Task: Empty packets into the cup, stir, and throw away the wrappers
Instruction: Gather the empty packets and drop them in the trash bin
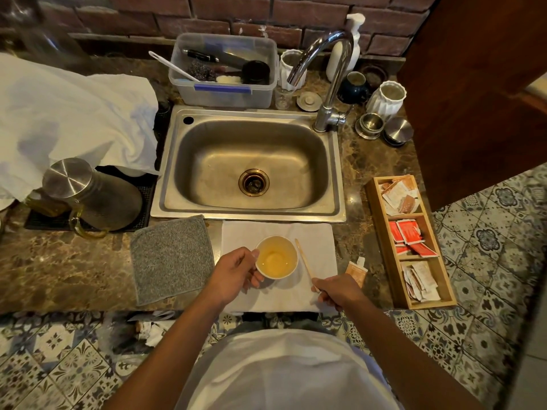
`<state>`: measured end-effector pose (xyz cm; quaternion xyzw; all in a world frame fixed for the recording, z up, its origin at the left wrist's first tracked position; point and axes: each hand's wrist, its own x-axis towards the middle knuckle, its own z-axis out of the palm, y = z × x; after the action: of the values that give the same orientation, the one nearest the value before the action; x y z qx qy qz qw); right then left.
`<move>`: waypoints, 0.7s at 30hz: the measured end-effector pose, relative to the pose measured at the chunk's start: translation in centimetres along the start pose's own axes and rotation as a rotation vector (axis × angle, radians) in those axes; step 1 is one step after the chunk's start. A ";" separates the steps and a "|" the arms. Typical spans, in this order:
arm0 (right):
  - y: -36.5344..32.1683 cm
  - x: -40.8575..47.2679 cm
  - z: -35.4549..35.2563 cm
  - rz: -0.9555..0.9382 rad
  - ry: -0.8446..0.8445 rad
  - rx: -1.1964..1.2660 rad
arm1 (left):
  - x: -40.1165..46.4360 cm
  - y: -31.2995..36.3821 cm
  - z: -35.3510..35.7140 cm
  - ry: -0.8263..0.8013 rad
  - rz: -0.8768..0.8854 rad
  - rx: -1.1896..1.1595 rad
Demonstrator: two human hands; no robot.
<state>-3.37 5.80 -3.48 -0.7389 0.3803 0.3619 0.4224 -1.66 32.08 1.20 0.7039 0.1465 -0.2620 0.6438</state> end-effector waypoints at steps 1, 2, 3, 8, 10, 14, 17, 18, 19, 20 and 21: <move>0.0 0.1 0.0 -0.003 0.002 -0.014 | 0.0 0.0 0.0 0.001 0.001 -0.001; -0.1 0.2 0.0 -0.008 0.004 -0.034 | -0.1 0.0 0.0 0.002 0.002 -0.002; -0.2 0.3 -0.1 -0.014 0.005 -0.057 | -0.1 0.0 0.1 0.002 0.003 0.000; -0.9 0.6 -0.3 -0.083 0.050 -0.281 | 0.0 -0.1 0.2 0.002 0.002 0.007; -0.9 0.7 -0.4 -0.121 0.035 -0.355 | 0.0 -0.2 0.2 0.010 0.007 0.027; -0.8 0.9 -0.6 -0.144 0.037 -0.470 | 0.0 -0.3 0.2 0.046 0.045 0.102; -0.8 1.0 -0.3 -0.151 0.050 -0.500 | -0.3 -0.4 0.3 0.078 0.079 0.174; -0.7 0.9 -0.3 -0.152 0.049 -0.496 | -0.5 -0.4 0.3 0.089 0.091 0.207; -0.7 0.8 -0.3 -0.152 0.051 -0.484 | -0.6 -0.3 0.2 0.107 0.108 0.252; -0.7 0.6 -0.5 -0.153 0.054 -0.464 | -0.7 -0.3 0.1 0.133 0.128 0.305; -0.7 0.5 -0.8 -0.157 0.061 -0.443 | -0.9 -0.1 -0.1 0.167 0.147 0.354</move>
<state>-2.39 5.23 -3.34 -0.8515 0.2456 0.3799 0.2652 -2.43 32.32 1.64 0.8340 0.0994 -0.1768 0.5132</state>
